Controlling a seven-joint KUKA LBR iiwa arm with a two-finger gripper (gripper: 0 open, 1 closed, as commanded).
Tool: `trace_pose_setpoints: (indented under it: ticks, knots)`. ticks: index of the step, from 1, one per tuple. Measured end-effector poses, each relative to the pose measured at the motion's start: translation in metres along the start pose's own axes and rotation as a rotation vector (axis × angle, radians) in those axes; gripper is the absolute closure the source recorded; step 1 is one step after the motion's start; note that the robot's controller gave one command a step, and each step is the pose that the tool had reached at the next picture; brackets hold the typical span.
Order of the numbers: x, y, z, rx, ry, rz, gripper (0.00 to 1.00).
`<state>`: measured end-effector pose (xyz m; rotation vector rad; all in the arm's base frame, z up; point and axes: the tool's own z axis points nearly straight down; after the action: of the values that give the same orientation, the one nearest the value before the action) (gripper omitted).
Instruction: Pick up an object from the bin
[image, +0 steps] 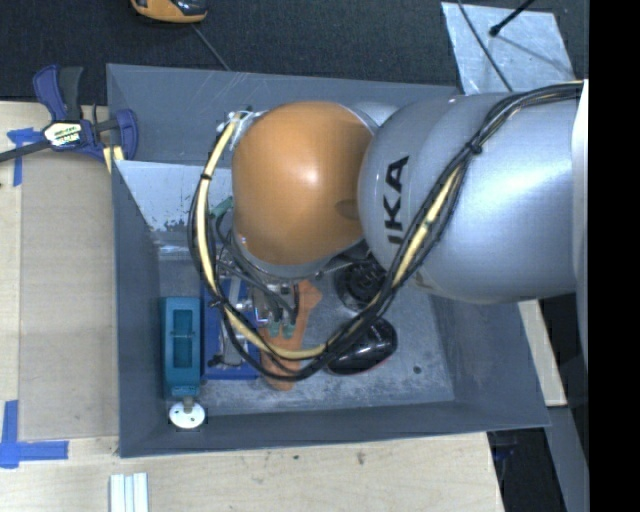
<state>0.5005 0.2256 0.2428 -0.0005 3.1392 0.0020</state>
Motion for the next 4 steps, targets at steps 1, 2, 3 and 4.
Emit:
trace_pose_setpoints:
  ticks: [1,2,3,4]
  knots:
    - [-0.023,-0.012,0.039,-0.003,-0.007,-0.061,0.00]
    - [-0.033,-0.022,0.089,0.001,-0.002,-0.146,0.00]
    - [-0.043,-0.037,0.109,0.001,0.004,-0.163,0.00]
    - [-0.061,-0.063,0.133,0.000,-0.006,-0.239,0.00]
